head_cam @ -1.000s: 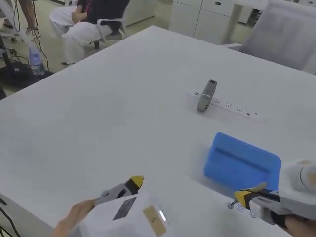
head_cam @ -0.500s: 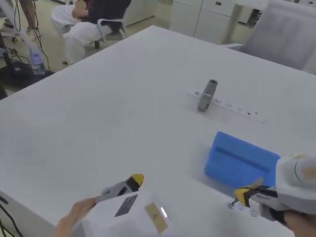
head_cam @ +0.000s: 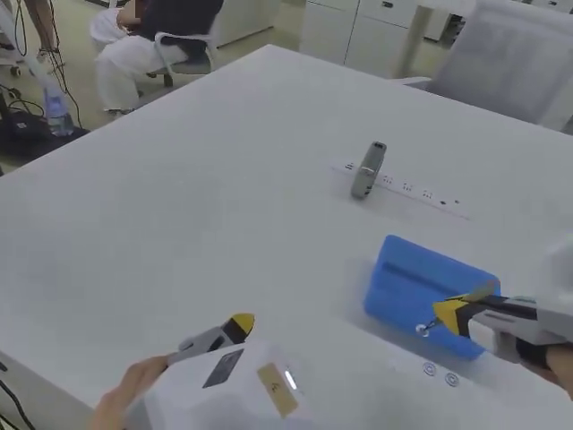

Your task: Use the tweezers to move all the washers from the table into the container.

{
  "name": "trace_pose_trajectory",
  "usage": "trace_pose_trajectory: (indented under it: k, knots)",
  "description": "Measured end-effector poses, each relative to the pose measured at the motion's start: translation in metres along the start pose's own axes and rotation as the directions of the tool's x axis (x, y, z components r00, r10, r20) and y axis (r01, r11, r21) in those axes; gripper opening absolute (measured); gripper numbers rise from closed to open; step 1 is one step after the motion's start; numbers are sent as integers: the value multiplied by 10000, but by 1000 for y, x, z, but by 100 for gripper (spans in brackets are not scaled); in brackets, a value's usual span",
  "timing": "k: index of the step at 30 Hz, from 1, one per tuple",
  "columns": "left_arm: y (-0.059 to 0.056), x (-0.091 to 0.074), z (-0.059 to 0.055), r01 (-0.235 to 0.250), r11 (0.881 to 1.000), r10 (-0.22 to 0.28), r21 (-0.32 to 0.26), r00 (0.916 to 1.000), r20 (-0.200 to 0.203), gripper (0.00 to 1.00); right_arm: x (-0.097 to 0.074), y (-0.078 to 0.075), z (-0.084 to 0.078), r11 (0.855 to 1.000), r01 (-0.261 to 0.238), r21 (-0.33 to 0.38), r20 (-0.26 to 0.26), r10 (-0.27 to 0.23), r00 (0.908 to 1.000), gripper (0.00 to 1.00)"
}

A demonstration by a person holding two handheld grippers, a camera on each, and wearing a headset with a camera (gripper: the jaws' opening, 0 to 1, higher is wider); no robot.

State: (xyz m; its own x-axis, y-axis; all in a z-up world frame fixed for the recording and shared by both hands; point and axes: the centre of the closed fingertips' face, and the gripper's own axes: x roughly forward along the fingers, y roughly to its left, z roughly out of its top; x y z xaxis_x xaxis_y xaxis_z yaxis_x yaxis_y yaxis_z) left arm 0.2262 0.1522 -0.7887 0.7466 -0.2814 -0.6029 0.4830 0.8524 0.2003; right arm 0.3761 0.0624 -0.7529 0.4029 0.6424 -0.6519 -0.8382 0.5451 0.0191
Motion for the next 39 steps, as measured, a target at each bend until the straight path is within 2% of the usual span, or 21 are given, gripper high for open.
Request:
trace_pose_trajectory:
  k: [4,9,15,19,24,27,32,37,39]
  knots:
    - [0,0,0,-14,10000,14,14,10000,-1,97,-1,-9,13,9998,142,111,322,-145,9994,1]
    - [1,0,-1,-21,10000,21,17,10000,-59,97,3,-22,19,9985,452,315,450,-465,9979,1]
    - [0,1,-3,-16,10000,17,88,9999,-142,96,20,-42,8,9937,801,787,252,-823,9963,1]
    - [0,1,-3,3,10000,-1,98,9998,-183,96,34,-53,-5,9885,965,1168,-58,-965,9953,1]
    - [0,1,-4,8,10000,-6,68,9997,-253,96,49,-57,-14,9856,1051,1324,-262,-1025,9944,2]
    - [0,2,-5,13,10000,-10,92,9996,-299,96,54,-53,-21,9880,1047,1136,-508,-995,9937,2]
    - [0,2,-6,-7,9999,11,120,9994,-334,95,65,-58,-28,9883,1062,1099,-737,-985,9924,2]
    - [-1,3,-8,38,9999,-31,154,9990,-446,96,67,-56,-33,9867,1008,1274,-893,-898,9920,2]
    - [-1,3,-8,44,9999,-37,150,9991,-430,95,65,-55,-32,9868,1041,1240,-806,-946,9923,2]
